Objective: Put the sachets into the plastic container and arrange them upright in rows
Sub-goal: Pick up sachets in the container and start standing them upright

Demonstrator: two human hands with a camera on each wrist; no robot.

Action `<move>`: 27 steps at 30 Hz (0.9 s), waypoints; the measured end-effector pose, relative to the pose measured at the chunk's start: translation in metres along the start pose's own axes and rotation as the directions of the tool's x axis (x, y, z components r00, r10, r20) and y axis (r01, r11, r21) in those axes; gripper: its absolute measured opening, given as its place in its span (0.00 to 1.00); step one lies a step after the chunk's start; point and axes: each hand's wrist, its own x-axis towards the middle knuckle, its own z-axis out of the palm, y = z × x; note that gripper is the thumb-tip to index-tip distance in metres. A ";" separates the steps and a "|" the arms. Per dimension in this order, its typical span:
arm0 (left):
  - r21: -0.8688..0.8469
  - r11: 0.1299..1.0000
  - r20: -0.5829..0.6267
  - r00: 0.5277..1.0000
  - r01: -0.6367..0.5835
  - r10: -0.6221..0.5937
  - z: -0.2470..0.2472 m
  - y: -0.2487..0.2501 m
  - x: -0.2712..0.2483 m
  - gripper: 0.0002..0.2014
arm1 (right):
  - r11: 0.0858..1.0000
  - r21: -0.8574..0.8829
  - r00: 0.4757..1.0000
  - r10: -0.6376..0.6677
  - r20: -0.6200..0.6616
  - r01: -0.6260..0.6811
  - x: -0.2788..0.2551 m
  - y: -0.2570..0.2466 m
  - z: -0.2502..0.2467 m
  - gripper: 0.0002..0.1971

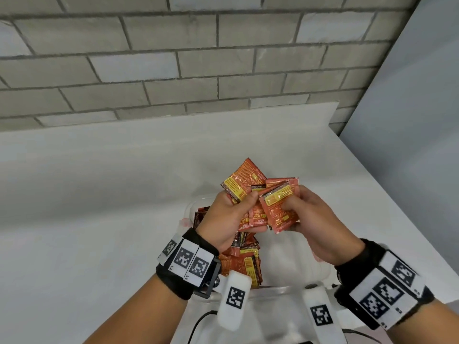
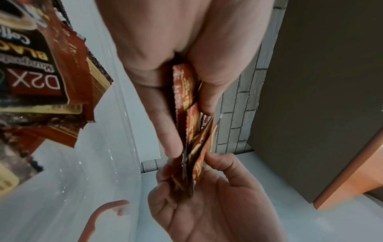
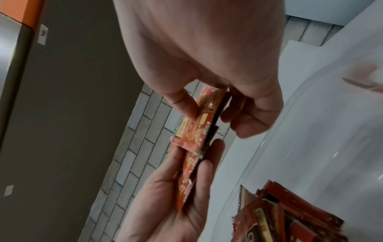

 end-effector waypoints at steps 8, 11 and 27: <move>-0.207 0.969 0.047 0.990 0.137 -0.130 -0.006 0.009 0.000 0.13 | 0.997 0.074 1.000 0.020 -0.021 -0.018 0.004 -0.004 -0.016 0.13; -0.198 0.970 0.067 0.989 0.142 -0.131 -0.007 0.008 0.000 0.13 | 0.957 0.283 0.998 0.063 -0.018 -0.056 0.006 -0.006 -0.022 0.13; 0.000 0.999 0.077 0.996 0.042 -0.042 -0.007 0.006 0.001 0.27 | 0.948 0.319 0.999 0.001 -0.035 0.011 0.014 -0.008 -0.021 0.13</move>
